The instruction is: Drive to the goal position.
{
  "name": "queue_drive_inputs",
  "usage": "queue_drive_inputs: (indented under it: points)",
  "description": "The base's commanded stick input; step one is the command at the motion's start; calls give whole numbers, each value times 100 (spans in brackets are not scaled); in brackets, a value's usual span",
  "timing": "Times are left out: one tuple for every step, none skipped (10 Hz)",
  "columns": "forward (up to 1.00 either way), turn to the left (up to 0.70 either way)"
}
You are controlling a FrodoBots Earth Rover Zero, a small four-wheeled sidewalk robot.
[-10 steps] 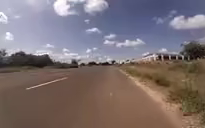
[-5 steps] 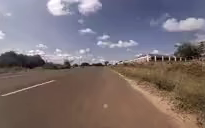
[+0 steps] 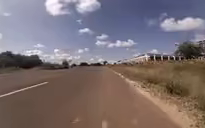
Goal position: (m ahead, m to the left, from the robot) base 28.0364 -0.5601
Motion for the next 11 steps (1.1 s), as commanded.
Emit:
queue_drive_inputs:
  points:
    - [100,3]
    - [100,3]
    - [100,3]
    - [100,3]
    - [100,3]
    - [100,24]
    - [100,36]
    - [100,22]
    - [100,9]
    - [100,3]
    - [100,3]
